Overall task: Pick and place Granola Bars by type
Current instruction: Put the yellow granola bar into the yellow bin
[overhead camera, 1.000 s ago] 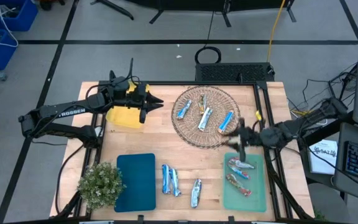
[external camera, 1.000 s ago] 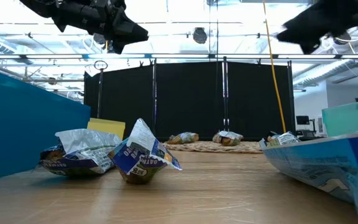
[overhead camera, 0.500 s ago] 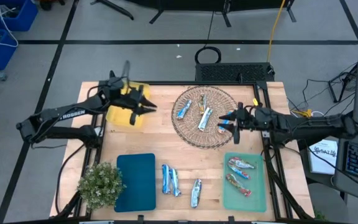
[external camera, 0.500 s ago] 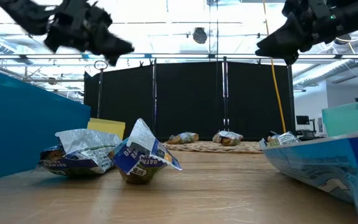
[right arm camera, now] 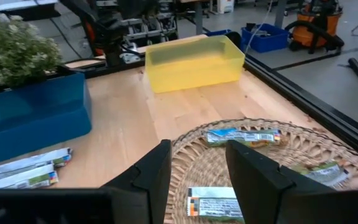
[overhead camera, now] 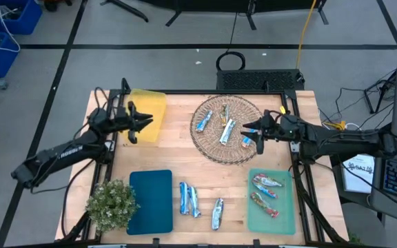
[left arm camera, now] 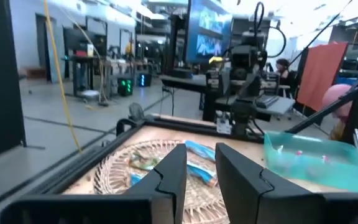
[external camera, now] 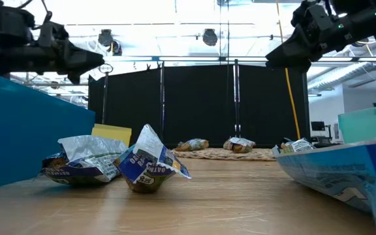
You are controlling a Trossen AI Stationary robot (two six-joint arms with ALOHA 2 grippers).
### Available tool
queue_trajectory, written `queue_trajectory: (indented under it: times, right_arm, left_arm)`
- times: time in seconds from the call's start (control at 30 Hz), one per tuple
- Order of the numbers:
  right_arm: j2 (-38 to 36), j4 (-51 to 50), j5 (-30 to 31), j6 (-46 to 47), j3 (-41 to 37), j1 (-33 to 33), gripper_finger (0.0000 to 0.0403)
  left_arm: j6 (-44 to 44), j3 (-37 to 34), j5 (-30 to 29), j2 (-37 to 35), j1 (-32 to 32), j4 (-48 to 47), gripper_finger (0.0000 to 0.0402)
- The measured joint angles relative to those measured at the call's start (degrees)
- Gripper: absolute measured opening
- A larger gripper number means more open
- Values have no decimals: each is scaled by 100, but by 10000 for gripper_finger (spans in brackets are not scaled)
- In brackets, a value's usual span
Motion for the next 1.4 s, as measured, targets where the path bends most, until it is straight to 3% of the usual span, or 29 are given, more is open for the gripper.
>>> queue_trajectory:
  times: [0.2, 0.47, 0.67, 0.9, 1.1, 1.3, 1.4]
  right_arm:
    - [135, 2, 0, 11, 1, -81, 144]
    - [138, 9, 0, 11, 2, -81, 144]
    - [138, 9, 4, 11, 2, -99, 144]
    - [138, 7, 6, 11, 2, -153, 144]
    - [138, -62, 2, 11, 2, -153, 144]
    - [138, -108, 2, 11, 2, -152, 144]
    - [138, -103, 2, -13, 2, -153, 144]
  left_arm:
    - [-148, -150, -476, -785, -17, -678, 93]
    - [235, -71, -2531, -1094, -385, -2684, 93]
    - [240, -64, -3891, -1092, -1166, -2818, 93]
    - [268, -60, -5458, -1093, -2586, -2906, 93]
    - [253, 44, -6073, -1200, -3373, -3194, 93]
    - [133, 899, -6284, -1804, -3754, -4972, 93]
    - [62, 986, -6382, -2194, -3966, -5462, 93]
